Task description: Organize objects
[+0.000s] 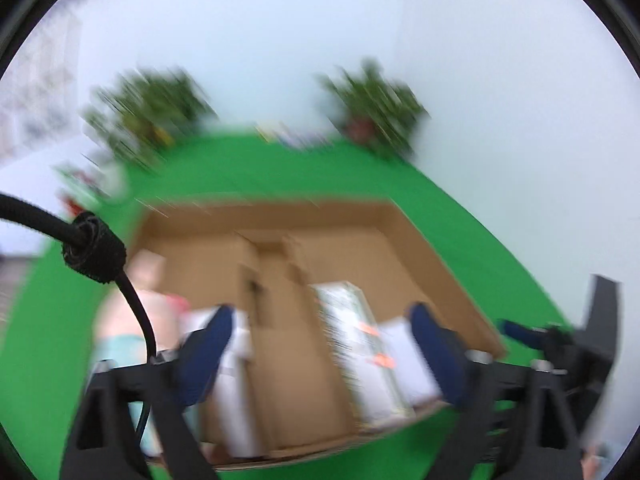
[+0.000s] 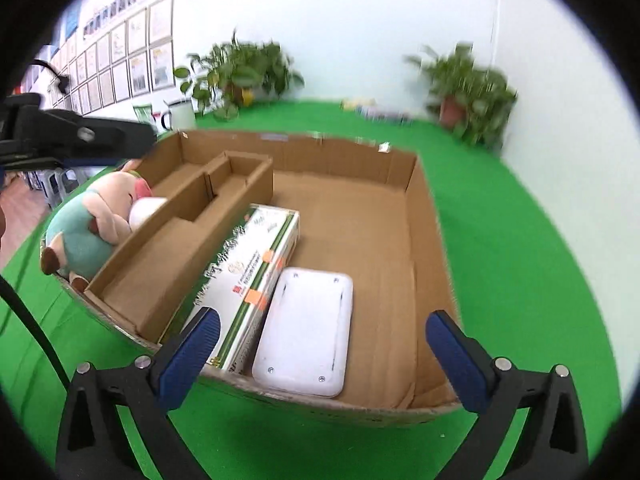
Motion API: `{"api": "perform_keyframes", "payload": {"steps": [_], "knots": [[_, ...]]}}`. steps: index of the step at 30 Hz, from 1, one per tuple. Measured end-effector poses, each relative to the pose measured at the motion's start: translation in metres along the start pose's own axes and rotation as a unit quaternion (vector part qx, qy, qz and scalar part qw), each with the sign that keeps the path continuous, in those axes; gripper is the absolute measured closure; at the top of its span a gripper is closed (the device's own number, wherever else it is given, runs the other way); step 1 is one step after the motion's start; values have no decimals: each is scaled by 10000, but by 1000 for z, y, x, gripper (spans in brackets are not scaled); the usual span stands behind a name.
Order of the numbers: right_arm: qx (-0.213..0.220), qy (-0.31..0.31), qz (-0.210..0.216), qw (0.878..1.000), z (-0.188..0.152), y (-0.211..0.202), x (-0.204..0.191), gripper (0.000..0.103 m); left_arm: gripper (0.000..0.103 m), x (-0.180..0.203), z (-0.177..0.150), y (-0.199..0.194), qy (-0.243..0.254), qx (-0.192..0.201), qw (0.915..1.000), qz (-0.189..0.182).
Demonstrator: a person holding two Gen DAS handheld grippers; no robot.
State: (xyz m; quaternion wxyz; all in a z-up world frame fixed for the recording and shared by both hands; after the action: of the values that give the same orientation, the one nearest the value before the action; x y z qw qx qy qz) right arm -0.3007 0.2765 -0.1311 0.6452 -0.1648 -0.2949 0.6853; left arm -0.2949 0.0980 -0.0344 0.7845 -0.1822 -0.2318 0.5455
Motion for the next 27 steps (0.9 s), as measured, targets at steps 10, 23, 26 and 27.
{"api": "perform_keyframes", "payload": {"steps": [10, 23, 26, 27], "knots": [[308, 384, -254, 9985, -3, -24, 4, 1, 0, -54, -53, -75, -8, 861, 9850, 1498], [541, 441, -205, 9974, -18, -15, -35, 1, 0, -72, -123, -4, 216, 348, 9832, 1781], [533, 496, -225, 9971, -20, -9, -36, 1, 0, -74, -120, 7, 119, 368, 9845, 1713], [576, 514, -245, 9967, -19, -8, -36, 1, 0, -75, -122, 13, 34, 360, 9855, 1656]]}}
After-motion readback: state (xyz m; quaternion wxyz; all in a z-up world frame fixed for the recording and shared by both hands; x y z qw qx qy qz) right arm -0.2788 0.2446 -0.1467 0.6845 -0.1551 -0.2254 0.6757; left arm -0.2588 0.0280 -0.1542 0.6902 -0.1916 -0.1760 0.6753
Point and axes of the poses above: each gripper's, at about its wrist camera, not at the fingertips, and y roughly the way its jaws point, x to its right, z to its top, the point moved 10 cm from there along y, roughly the way its jaws point, and after that the axes turned 6 degrees about -z, right-handed, at the moved point
